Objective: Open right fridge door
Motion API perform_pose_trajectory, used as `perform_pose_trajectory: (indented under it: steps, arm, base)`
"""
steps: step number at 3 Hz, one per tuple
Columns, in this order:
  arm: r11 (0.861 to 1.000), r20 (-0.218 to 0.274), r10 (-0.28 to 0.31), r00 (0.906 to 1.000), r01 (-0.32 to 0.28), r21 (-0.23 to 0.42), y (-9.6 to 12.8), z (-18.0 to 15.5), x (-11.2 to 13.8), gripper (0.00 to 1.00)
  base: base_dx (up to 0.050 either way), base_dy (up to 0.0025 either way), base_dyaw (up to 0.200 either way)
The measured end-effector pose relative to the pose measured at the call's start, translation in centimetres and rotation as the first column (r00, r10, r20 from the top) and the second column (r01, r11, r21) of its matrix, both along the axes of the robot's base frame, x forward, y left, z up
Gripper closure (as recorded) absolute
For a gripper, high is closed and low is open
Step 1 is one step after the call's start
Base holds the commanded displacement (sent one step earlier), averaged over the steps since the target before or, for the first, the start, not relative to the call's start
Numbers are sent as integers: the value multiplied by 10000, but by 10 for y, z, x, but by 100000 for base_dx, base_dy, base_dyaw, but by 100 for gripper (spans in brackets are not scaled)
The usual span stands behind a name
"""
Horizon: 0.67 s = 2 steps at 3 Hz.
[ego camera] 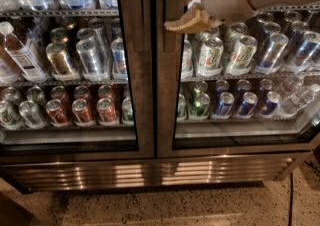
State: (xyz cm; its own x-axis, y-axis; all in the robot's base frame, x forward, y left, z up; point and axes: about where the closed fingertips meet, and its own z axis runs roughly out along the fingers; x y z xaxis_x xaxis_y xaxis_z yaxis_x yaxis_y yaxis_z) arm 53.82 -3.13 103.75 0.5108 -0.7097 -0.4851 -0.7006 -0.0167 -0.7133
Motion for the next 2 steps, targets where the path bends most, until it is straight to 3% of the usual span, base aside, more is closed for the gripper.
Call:
perform_pose_trajectory:
  steps: [2]
  arm:
    - [10000, 80, 18, 10000, -17, -75, 1, 1, 3, 100]
  base:
    - [0, 0, 0]
